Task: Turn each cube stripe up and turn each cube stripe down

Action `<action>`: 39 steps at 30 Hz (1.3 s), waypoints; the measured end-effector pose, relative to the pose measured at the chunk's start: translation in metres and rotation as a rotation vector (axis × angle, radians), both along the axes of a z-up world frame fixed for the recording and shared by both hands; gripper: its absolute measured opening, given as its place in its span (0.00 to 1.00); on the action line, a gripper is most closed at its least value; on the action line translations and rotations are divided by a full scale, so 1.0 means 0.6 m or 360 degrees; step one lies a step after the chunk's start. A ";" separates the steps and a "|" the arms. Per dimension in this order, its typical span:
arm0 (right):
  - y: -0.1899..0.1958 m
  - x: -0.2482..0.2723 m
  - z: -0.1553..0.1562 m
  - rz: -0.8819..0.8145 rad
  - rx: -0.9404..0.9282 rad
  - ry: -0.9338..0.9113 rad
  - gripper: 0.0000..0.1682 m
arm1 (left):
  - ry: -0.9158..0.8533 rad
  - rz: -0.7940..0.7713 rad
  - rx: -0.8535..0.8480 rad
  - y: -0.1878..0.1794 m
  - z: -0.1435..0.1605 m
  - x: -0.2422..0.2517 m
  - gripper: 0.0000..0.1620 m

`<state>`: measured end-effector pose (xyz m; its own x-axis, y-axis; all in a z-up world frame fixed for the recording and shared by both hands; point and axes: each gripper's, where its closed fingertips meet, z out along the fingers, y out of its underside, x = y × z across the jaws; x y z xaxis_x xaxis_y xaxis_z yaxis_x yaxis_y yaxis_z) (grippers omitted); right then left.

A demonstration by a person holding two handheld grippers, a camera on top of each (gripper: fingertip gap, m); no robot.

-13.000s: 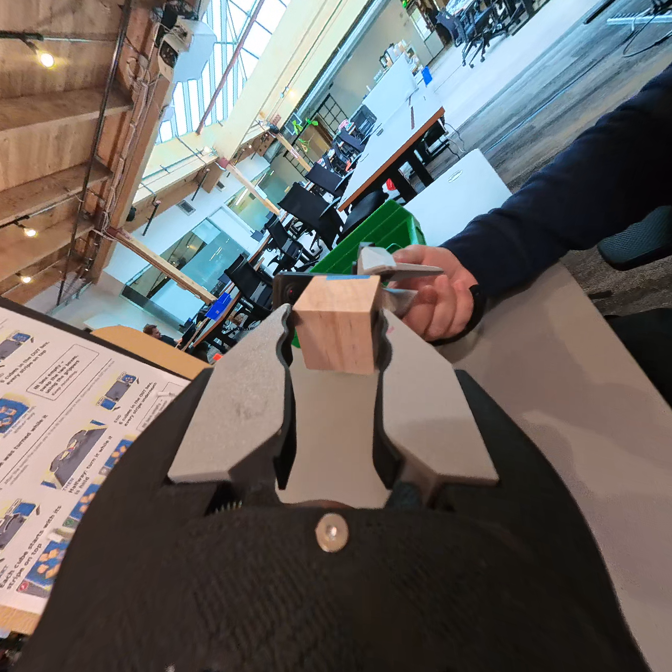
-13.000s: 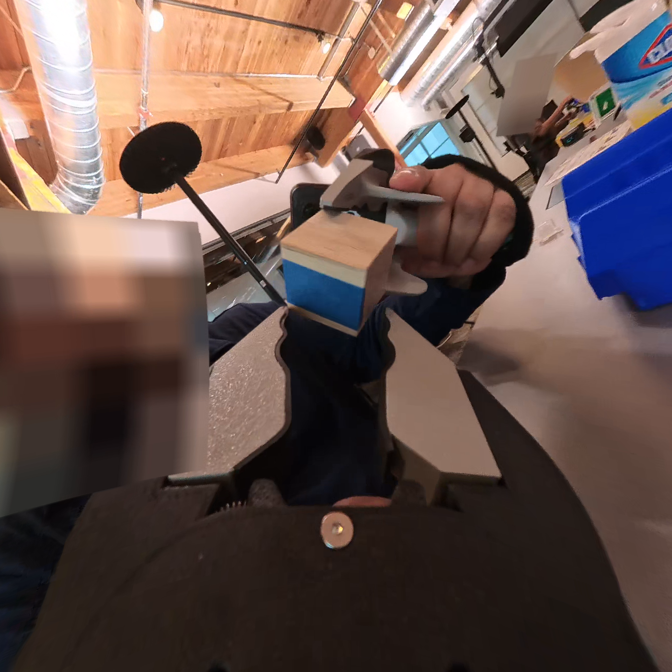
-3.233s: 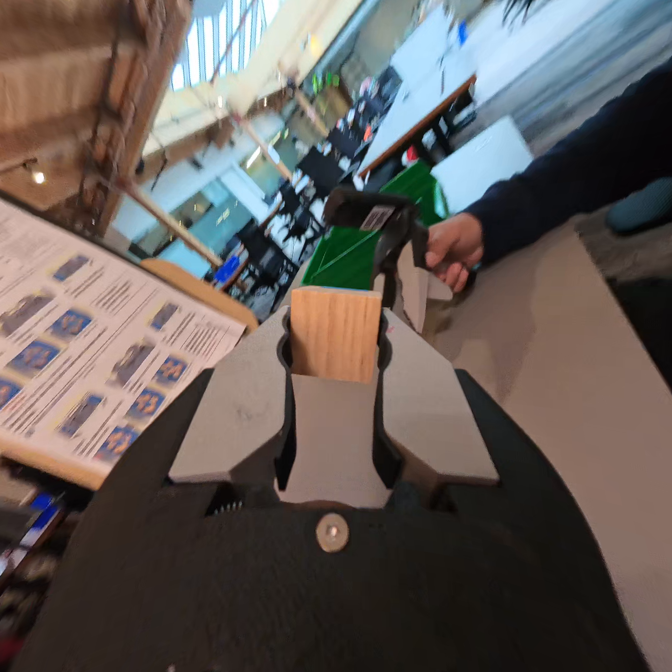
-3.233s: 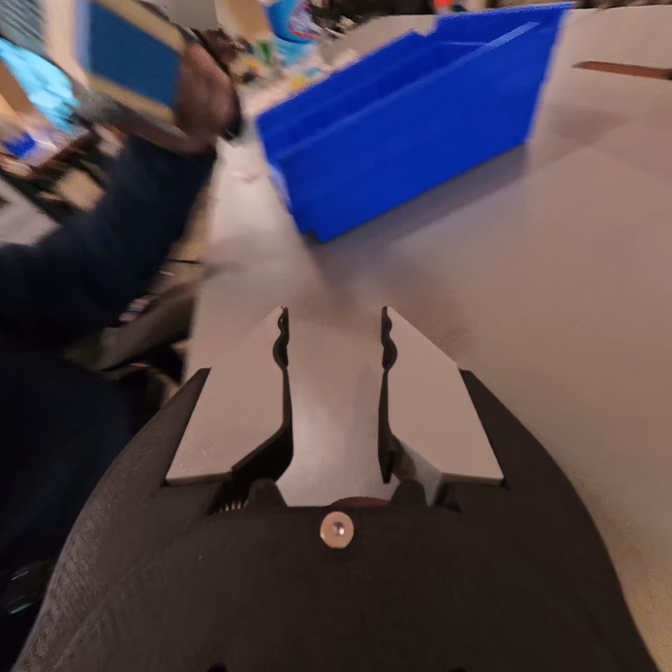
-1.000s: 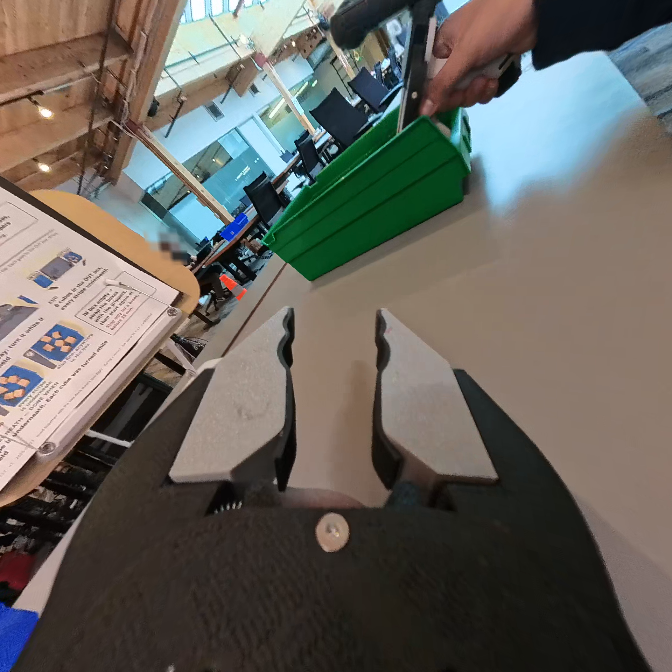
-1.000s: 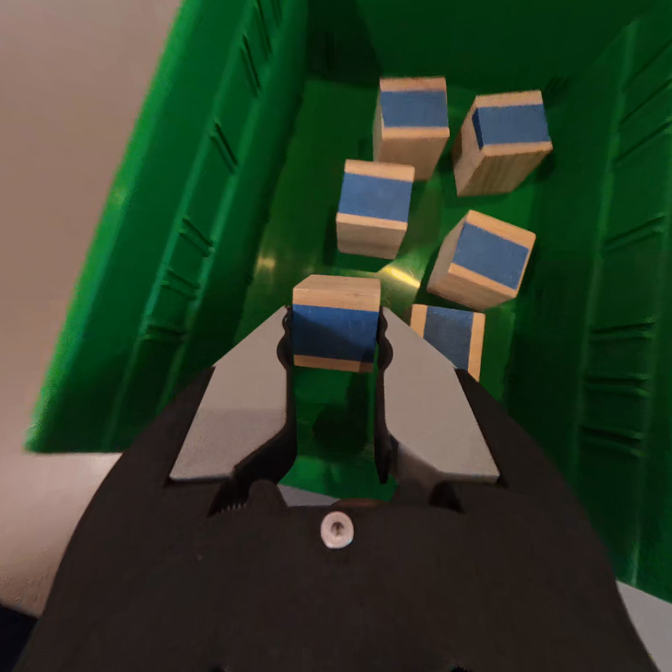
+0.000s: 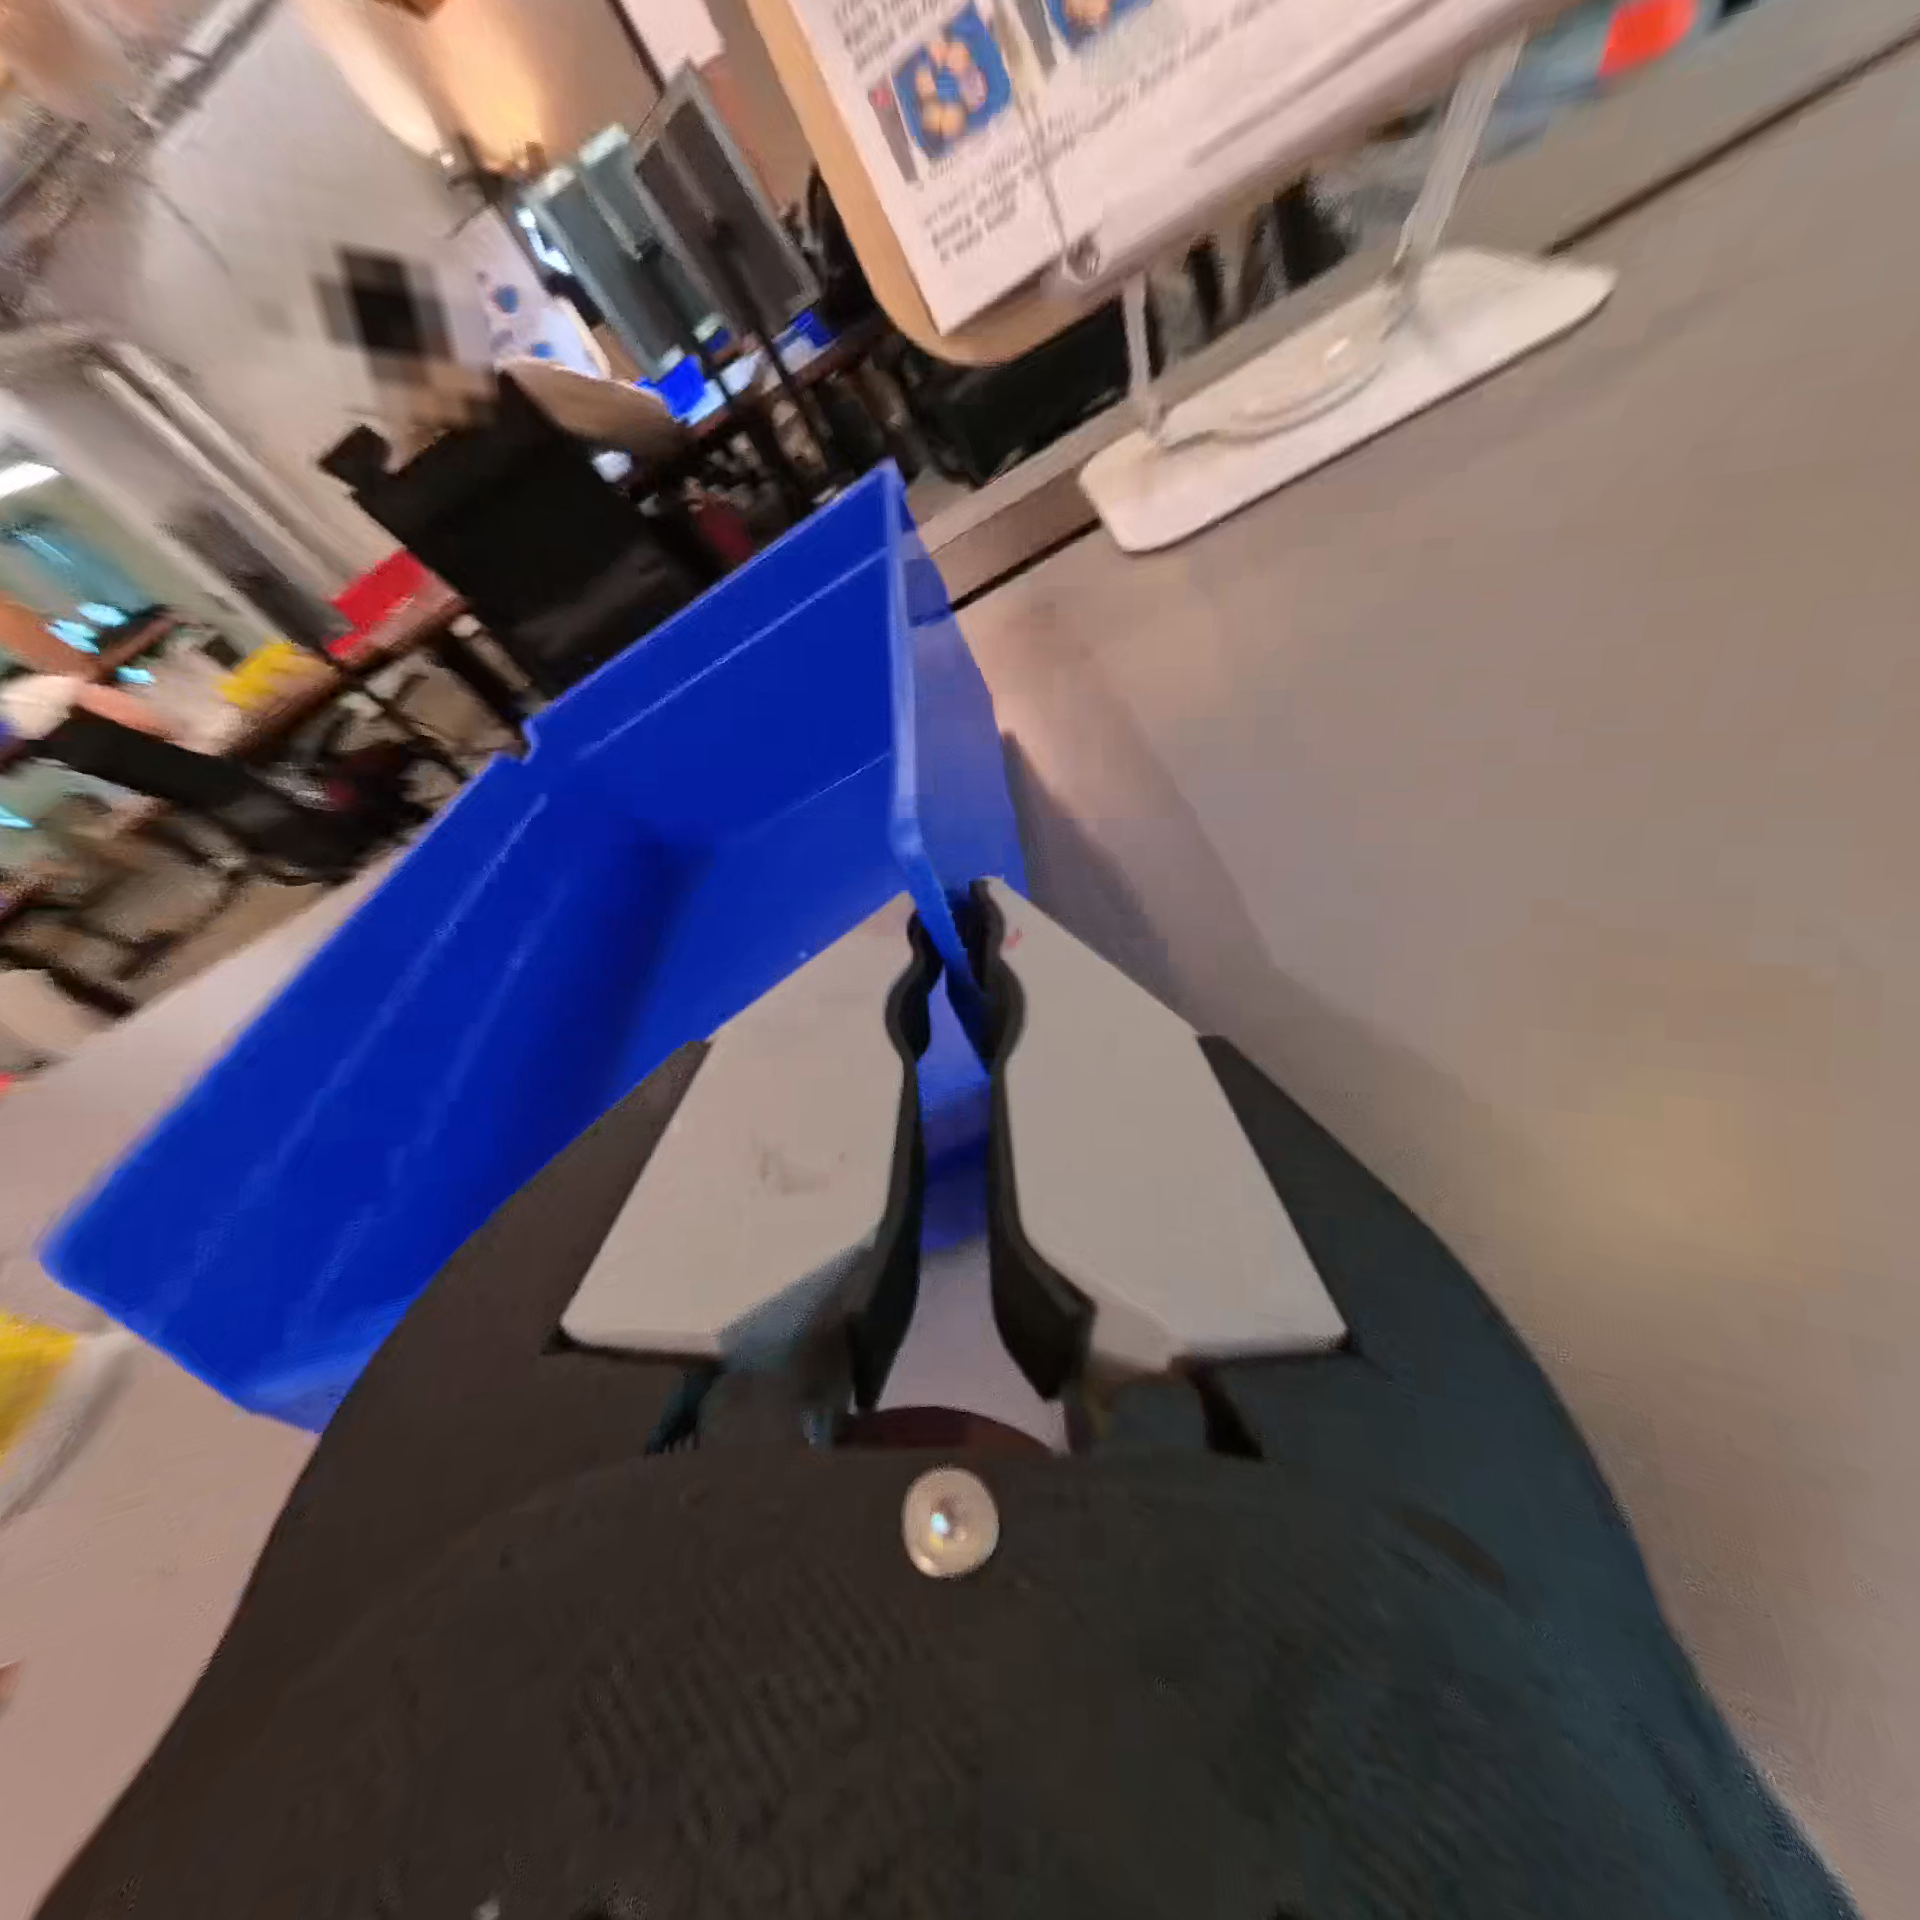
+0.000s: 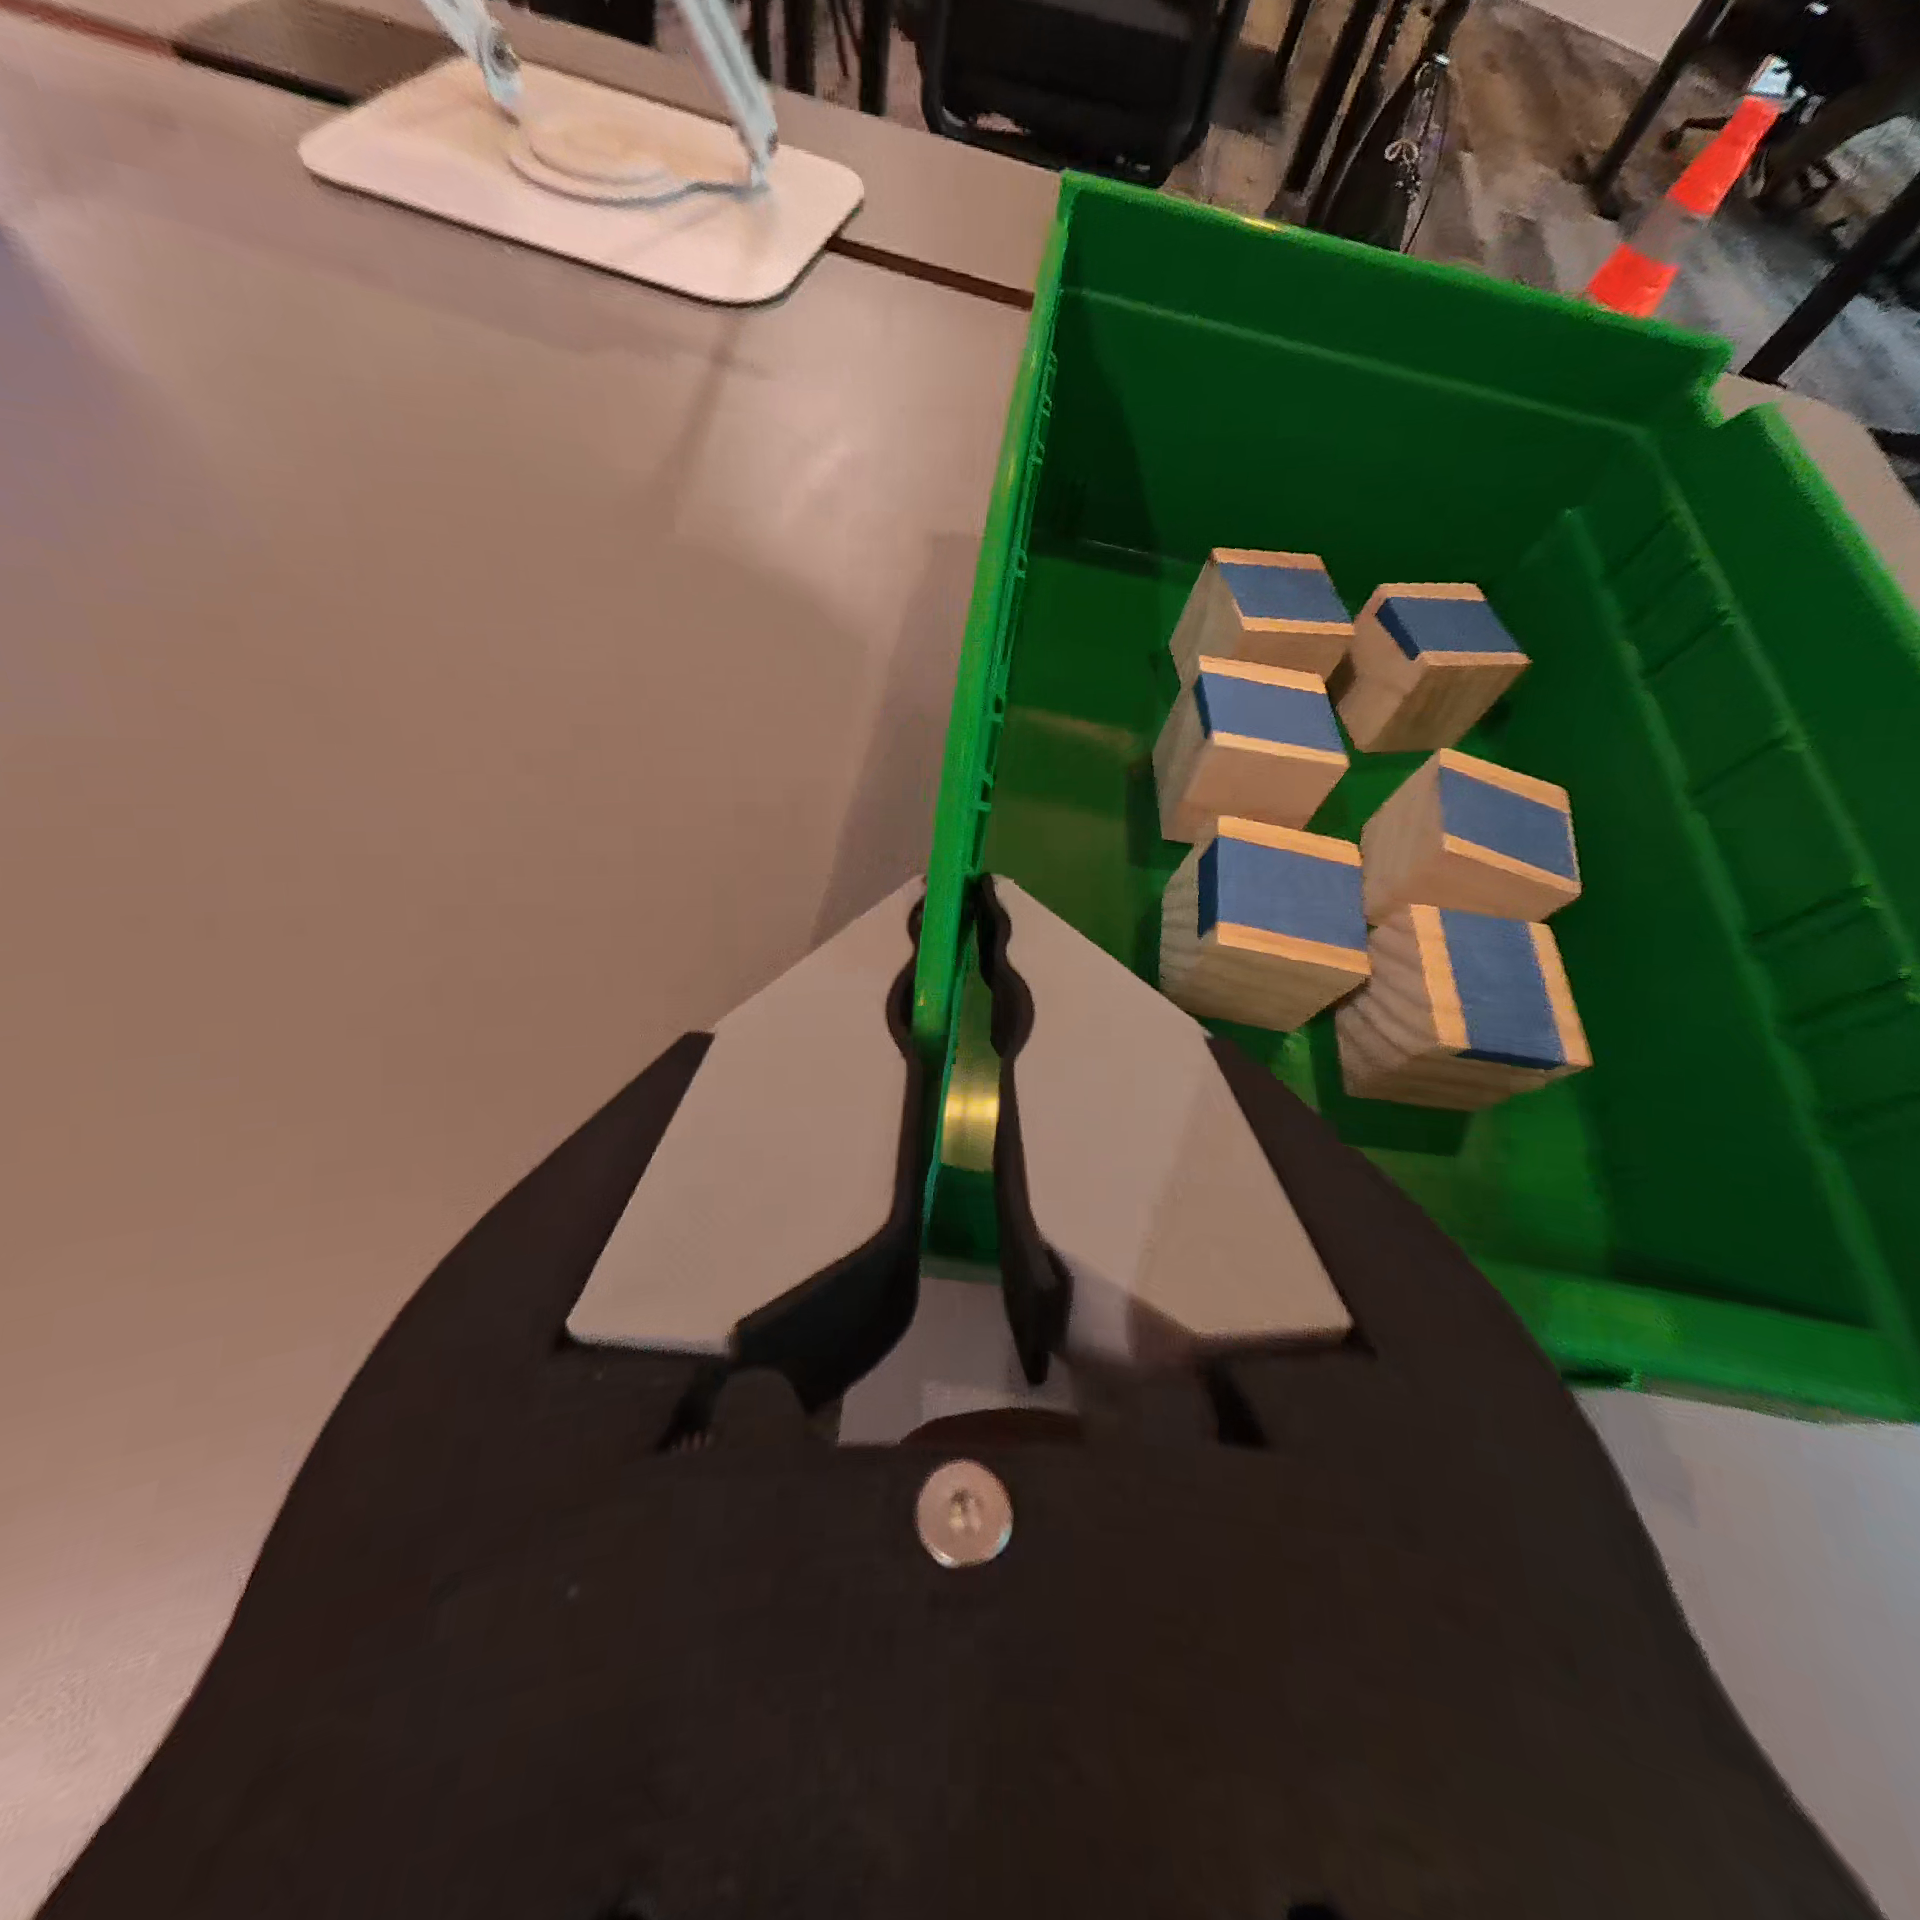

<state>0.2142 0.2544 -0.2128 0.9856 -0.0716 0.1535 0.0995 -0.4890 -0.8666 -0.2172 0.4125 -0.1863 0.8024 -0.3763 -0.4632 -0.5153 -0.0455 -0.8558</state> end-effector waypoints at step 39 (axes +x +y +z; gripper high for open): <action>-0.008 -0.447 0.156 0.0771 0.0516 0.0355 0.19 | -0.0586 -0.0665 0.0525 -0.318 0.265 -0.015 0.01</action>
